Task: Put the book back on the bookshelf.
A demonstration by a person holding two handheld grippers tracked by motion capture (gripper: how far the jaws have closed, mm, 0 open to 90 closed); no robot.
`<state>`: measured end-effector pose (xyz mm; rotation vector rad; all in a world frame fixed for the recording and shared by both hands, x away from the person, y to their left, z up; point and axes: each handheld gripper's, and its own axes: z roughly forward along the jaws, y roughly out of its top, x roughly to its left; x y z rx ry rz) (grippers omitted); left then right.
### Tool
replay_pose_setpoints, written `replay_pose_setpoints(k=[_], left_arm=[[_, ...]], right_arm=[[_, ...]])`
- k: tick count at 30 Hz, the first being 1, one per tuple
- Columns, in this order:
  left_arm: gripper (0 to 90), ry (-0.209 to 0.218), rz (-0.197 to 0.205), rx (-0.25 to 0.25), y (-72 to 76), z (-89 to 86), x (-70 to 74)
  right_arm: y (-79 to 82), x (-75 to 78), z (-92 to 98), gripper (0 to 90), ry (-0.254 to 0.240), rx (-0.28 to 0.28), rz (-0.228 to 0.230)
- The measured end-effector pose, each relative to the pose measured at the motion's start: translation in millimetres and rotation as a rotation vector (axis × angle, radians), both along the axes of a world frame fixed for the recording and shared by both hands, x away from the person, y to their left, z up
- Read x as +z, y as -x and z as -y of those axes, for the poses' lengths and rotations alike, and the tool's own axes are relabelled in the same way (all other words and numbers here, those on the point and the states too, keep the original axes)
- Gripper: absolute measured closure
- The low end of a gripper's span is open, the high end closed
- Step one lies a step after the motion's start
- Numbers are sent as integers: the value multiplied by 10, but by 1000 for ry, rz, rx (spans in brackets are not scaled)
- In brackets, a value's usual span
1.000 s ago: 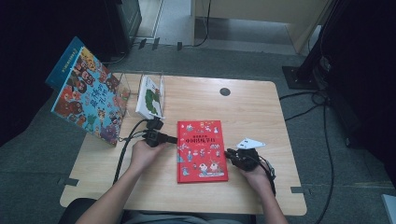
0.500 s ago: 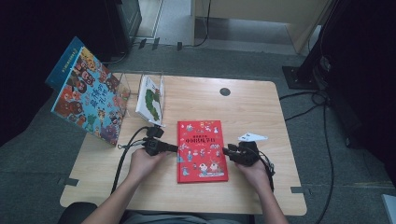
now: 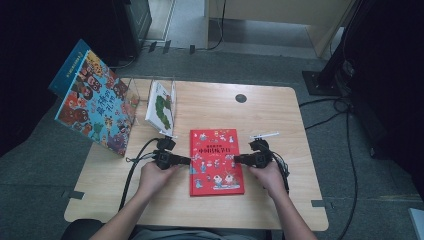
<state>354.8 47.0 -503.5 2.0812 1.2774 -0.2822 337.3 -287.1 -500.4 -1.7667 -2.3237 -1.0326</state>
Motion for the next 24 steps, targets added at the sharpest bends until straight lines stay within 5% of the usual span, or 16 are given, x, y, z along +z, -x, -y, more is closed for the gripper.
replay_pose_setpoints(k=[14, 19, 20, 24], left_arm=[[785, 17, 4, -8, 39, 87, -20], [796, 11, 14, -5, 52, 99, -14], [798, 6, 20, -3, 61, 105, -10], [791, 15, 14, -4, 50, 92, -21]], right_arm=[[-244, 60, 61, 639, -17, -64, -187], [-280, 83, 25, 616, 6, -61, -216], [-287, 103, -14, 633, 47, -53, -213], [-289, 114, -10, 648, 48, -58, -223]])
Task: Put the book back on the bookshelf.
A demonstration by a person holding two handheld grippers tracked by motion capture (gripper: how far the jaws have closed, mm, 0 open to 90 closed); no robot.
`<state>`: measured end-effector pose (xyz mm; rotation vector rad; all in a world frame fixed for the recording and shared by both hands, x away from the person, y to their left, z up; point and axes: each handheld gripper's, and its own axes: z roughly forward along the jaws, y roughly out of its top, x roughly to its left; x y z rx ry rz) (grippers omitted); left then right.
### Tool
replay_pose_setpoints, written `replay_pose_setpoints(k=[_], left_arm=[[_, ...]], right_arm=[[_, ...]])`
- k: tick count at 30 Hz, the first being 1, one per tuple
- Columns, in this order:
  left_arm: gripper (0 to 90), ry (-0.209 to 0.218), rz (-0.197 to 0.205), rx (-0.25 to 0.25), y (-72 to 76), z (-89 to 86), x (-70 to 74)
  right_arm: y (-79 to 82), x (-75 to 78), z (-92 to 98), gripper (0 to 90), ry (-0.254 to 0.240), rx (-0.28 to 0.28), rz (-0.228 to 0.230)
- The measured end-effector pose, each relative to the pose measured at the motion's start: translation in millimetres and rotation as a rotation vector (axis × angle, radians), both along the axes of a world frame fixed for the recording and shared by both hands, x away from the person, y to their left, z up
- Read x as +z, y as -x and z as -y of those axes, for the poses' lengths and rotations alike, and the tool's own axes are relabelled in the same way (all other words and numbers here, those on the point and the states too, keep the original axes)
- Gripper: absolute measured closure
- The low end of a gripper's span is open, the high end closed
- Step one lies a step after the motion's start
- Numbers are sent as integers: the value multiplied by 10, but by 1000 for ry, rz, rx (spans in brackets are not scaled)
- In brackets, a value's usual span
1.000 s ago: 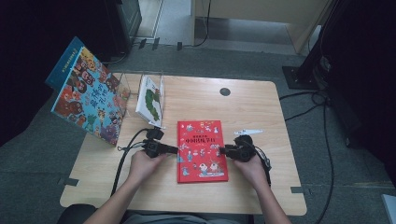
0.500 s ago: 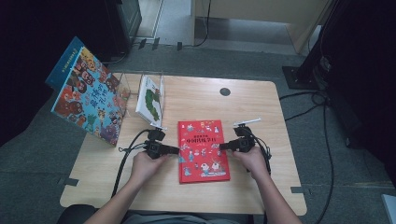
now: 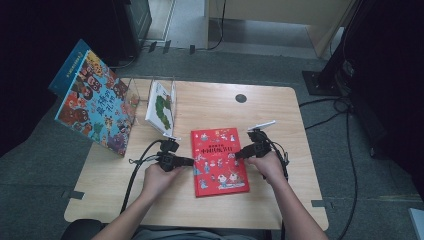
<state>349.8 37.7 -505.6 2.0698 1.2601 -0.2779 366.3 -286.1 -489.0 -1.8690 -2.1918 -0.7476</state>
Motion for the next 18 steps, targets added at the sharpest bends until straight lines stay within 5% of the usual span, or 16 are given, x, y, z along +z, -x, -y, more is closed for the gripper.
replay_pose_setpoints(k=[5, 18], left_arm=[[789, 5, -2, 3, -3, 0, -4], [791, 10, -14, 4, -12, -6, -7]], right_arm=[[9, 27, 20, 649, -16, -7, -18], [2, 473, -18, 676, -41, 31, 4]])
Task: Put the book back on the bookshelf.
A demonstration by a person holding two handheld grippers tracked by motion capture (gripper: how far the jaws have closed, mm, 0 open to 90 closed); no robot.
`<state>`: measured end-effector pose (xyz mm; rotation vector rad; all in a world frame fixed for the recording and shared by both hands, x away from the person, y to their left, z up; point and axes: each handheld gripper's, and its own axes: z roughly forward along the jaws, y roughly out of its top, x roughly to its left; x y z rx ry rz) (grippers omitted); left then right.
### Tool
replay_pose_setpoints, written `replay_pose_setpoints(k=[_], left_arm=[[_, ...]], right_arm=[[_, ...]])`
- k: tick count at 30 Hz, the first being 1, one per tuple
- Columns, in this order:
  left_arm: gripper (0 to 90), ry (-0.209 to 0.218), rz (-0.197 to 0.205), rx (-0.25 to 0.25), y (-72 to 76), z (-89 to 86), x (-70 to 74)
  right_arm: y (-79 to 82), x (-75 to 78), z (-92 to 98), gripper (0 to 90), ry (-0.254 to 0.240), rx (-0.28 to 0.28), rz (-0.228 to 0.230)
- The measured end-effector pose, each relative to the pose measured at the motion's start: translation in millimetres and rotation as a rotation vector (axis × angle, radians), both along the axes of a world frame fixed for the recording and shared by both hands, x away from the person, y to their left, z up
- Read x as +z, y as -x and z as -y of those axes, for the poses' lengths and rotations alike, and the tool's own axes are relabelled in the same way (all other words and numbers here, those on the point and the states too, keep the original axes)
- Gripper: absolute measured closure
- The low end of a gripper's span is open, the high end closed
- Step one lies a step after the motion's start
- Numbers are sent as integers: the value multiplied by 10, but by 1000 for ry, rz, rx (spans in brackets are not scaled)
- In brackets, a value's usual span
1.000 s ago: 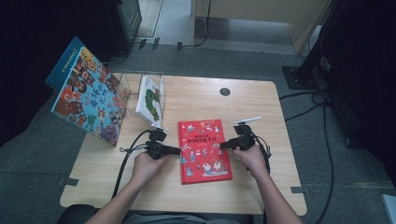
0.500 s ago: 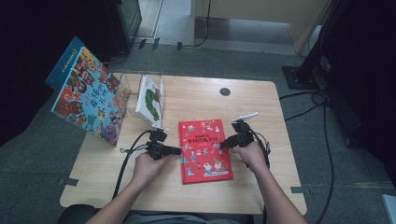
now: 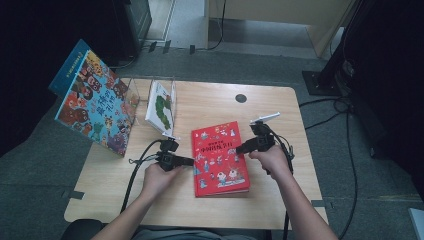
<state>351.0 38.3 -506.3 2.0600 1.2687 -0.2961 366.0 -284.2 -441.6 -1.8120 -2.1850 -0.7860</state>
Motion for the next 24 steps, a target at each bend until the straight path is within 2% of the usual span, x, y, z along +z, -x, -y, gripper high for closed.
replay_pose_setpoints(k=[3, 4, 5, 7, 13, 15, 18, 21, 24], left_arm=[[791, 5, -1, 2, -1, 4, -4], [792, 5, -1, 2, -1, 4, -4], [792, 8, -1, 4, -1, 10, -6], [792, 10, -5, 4, -3, 7, -7], [792, 17, -8, 5, -7, 2, -11], [792, 19, -7, 2, -11, -4, -15], [779, 36, -15, 12, -26, -22, -21], [744, 58, -27, 22, -43, -48, -12], [721, 64, -19, 29, -56, -88, 18]], right_arm=[[-30, 139, -90, 685, -42, 31, 1], [-30, 139, -90, 685, -42, 31, 1], [-49, 242, -198, 689, -41, 60, 14], [-77, 335, -312, 711, -34, 83, 30], [-175, 547, -640, 787, -23, 154, 44], [-207, 590, -746, 799, -11, 167, 39], [-244, 627, -884, 802, 38, 186, 32], [-267, 665, -957, 815, 73, 204, 29], [-286, 701, -996, 828, 93, 220, 20]])
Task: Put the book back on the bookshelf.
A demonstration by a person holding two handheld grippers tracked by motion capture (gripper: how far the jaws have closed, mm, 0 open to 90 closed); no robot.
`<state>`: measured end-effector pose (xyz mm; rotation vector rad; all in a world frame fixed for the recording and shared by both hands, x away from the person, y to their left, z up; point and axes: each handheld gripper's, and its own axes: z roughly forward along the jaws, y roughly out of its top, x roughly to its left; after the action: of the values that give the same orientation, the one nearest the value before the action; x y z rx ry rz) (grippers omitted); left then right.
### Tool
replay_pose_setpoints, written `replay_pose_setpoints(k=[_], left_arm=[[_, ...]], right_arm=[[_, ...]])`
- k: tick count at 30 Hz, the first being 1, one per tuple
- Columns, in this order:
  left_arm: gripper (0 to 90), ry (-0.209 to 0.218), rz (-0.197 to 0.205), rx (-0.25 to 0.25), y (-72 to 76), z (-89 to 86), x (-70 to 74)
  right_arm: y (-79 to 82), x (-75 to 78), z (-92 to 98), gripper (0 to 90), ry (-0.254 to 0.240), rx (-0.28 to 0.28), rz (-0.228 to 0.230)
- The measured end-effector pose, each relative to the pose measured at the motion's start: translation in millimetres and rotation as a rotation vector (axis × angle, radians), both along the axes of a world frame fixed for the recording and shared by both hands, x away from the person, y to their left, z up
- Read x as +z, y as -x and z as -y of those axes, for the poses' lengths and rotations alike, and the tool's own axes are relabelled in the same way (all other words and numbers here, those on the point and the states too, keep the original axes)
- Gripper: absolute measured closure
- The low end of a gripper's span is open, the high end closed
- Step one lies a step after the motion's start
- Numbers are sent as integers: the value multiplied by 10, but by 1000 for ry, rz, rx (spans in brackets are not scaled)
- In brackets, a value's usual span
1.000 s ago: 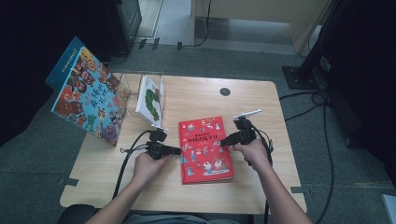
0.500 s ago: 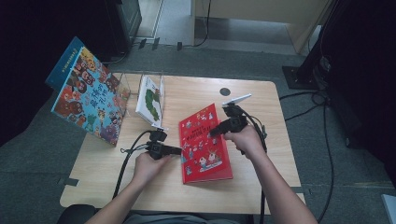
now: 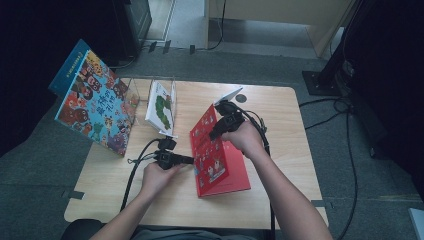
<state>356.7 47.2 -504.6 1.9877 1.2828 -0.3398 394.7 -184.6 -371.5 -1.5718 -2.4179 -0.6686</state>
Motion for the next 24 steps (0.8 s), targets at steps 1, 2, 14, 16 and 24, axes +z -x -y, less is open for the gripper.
replay_pose_setpoints(k=[1, 2, 14, 16, 24], left_arm=[[711, -2, 6, -1, -3, -13, 10], [696, -1, 11, 3, -4, -21, 20], [508, 14, 39, -9, -30, -80, 81], [496, 23, 45, -13, -27, -70, 106], [470, 91, 78, -48, -18, 21, 269]], right_arm=[[-8, 16, -5, 834, 12, 7, -1], [-15, 34, -8, 843, 20, 13, -5], [31, 203, -9, 886, 80, 70, 13], [46, 280, 33, 886, 61, 71, 27], [127, 634, 212, 887, -17, 84, 76]])
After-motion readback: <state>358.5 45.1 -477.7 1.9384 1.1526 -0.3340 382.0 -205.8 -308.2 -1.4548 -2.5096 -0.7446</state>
